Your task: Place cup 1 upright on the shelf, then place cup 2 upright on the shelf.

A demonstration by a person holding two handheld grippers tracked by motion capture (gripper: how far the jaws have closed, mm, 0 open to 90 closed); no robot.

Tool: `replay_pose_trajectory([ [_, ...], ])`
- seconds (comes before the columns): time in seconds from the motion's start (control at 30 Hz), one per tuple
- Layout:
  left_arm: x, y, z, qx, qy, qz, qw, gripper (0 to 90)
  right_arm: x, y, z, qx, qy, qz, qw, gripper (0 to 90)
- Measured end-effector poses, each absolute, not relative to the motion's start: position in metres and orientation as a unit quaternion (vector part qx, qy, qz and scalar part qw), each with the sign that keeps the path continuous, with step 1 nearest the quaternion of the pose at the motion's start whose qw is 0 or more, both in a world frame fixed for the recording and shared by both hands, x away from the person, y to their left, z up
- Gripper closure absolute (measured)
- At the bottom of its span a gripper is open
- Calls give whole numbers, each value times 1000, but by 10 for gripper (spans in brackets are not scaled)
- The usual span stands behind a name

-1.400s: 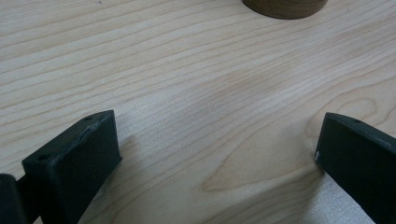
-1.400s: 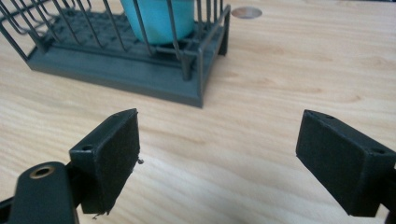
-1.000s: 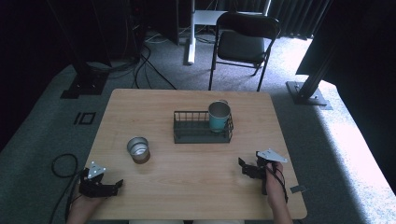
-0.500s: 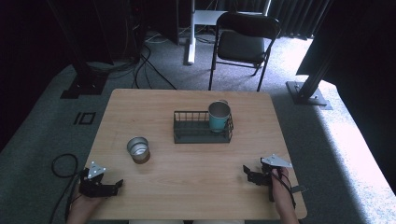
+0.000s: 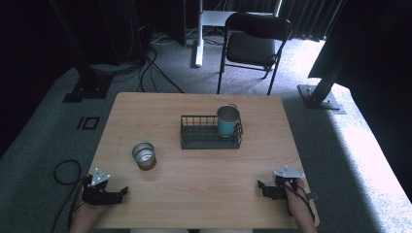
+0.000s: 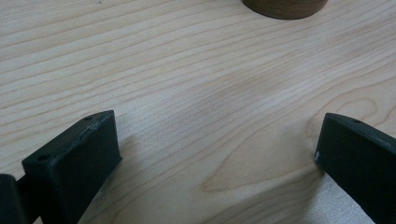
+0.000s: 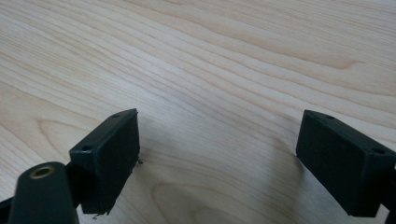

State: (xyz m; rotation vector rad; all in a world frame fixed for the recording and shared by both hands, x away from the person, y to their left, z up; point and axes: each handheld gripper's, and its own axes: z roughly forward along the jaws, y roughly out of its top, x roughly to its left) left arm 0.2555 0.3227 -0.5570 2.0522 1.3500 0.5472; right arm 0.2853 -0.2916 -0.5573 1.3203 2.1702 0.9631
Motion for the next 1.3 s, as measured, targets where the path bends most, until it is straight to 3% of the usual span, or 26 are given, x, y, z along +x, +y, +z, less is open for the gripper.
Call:
replay_pose_trajectory([
  [1.3,249,305,-537,798,465,172,342,4,286,-293,-558,476,786,339,202,116],
])
